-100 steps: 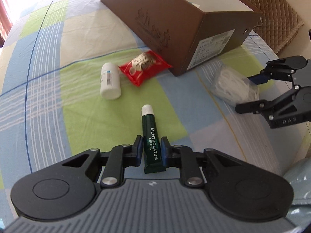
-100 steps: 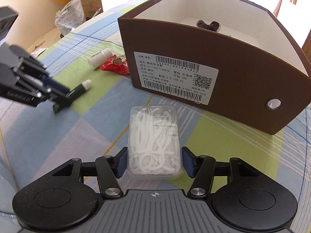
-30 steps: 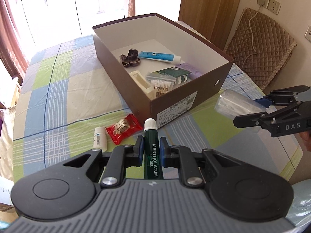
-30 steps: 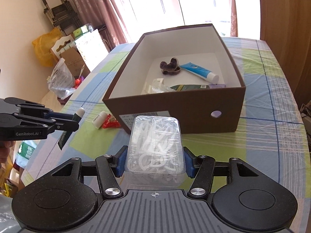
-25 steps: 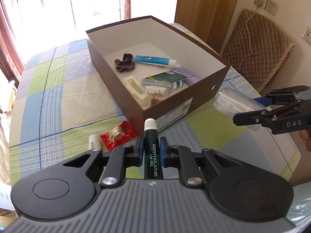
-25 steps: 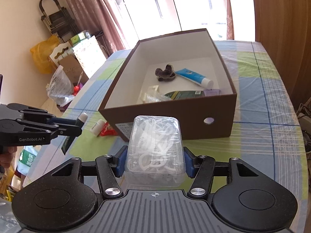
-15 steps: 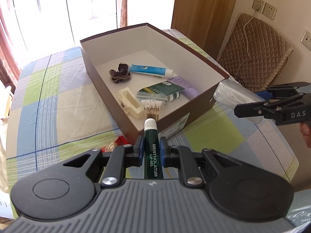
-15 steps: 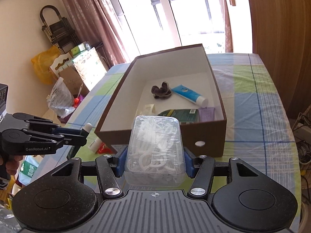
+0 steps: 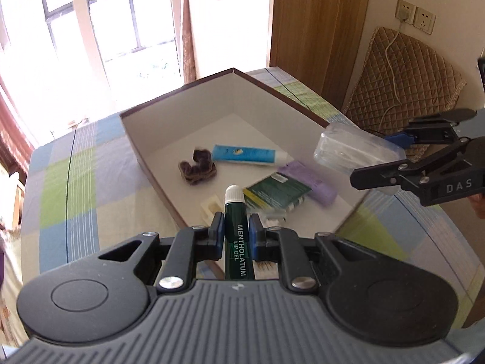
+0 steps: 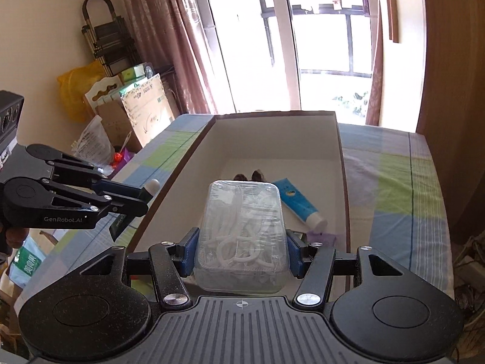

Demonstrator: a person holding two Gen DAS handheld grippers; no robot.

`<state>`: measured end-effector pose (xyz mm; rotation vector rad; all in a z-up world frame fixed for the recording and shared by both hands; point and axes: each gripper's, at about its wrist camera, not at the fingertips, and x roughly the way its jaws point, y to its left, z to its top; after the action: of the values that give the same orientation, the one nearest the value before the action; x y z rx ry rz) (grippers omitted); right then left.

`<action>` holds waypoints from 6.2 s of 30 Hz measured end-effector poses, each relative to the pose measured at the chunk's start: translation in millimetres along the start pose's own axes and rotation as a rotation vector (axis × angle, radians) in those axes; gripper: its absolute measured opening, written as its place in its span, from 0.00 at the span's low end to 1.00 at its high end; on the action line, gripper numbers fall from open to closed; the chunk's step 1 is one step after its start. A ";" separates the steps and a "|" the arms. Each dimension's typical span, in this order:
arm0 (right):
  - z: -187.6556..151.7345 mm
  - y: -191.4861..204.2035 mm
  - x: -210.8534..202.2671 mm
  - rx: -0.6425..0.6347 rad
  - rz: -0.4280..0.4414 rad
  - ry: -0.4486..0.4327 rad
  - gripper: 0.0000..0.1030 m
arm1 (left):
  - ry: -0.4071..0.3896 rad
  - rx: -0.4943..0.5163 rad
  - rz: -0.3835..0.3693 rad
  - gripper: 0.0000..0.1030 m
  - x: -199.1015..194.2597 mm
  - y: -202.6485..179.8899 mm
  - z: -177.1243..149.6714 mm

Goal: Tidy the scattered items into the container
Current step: 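Carry the lip-gel tube and floss box over the brown box and lower them, then open the left gripper releasing the lip-gel tube while the right gripper releases the floss box, then withdraw both grippers from the box back over the remaining items, then grasp the white pill bottle with the left gripper while the right gripper grasps the red candy packet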

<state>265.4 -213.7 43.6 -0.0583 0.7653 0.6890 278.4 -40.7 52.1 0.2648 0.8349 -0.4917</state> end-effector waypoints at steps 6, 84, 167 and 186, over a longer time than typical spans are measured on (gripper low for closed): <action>30.0 -19.2 39.3 -0.073 -0.025 0.023 0.58 | 0.006 0.064 -0.001 0.13 35.1 13.6 34.1; 70.9 -67.8 193.7 -0.439 -0.054 0.267 0.58 | 0.147 0.160 0.011 0.18 196.2 90.8 104.3; -63.5 56.9 9.9 0.108 -0.055 0.064 0.88 | 0.137 -0.136 0.215 0.46 -53.6 52.9 -130.8; -133.6 104.7 15.8 0.689 -0.331 0.077 0.88 | 0.254 0.000 -0.142 0.26 48.8 101.2 -141.7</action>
<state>128.8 -161.9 -44.2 0.4100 1.0048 0.0868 267.3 89.0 -73.5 0.2727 1.1059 -0.5989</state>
